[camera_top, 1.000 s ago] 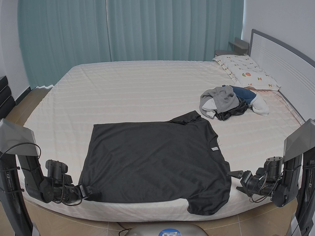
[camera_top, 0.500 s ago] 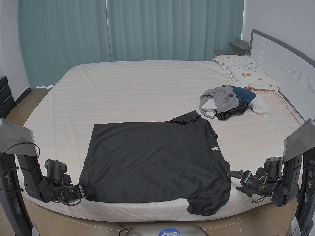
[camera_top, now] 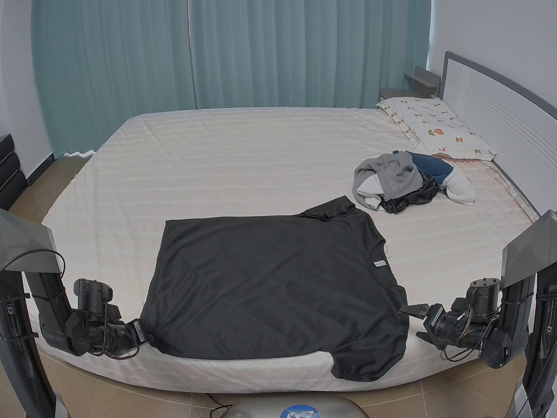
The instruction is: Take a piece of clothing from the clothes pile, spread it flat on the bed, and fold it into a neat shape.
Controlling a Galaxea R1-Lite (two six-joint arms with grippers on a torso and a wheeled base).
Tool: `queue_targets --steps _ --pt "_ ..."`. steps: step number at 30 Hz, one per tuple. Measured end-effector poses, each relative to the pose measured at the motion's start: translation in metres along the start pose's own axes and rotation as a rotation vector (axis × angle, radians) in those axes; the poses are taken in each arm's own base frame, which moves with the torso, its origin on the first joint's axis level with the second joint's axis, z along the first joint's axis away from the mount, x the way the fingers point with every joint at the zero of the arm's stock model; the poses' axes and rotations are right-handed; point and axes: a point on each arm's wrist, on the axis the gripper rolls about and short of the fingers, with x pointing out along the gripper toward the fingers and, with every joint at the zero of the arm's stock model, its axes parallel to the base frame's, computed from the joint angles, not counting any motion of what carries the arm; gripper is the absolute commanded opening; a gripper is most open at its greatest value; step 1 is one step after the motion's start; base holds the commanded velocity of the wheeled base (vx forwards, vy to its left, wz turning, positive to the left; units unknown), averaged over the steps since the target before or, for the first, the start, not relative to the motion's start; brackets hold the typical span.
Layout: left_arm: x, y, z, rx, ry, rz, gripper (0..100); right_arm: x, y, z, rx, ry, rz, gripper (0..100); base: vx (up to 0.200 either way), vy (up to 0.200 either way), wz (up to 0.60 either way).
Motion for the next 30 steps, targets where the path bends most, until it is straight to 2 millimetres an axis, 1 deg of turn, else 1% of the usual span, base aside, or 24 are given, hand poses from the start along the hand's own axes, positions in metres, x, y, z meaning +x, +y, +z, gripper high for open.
queue_targets --steps 6,12,16,17,23,30 --pt "0.000 -0.005 0.010 -0.092 -0.062 -0.038 0 0.003 0.005 -0.006 -0.036 0.015 0.009 100 0.000 0.000 0.00" --pt "-0.001 -0.007 0.017 -0.127 -0.098 -0.068 0 0.019 0.006 -0.005 -0.094 -0.001 0.011 100 0.000 0.000 0.00" --pt "-0.003 -0.009 0.022 -0.184 -0.117 -0.091 0 0.027 0.005 -0.005 -0.111 0.004 0.007 100 0.000 0.000 0.00" --pt "-0.003 -0.009 0.024 -0.193 -0.123 -0.098 0 0.029 0.004 -0.005 -0.117 0.007 0.003 0 0.000 0.000 0.00" --pt "-0.007 -0.010 0.029 -0.198 -0.139 -0.121 0 0.040 0.002 -0.001 -0.127 0.030 -0.047 0 0.000 0.000 0.00" --pt "-0.008 -0.010 0.032 -0.202 -0.144 -0.132 0 0.059 0.014 0.021 -0.148 -0.049 -0.032 0 0.000 0.000 0.00"
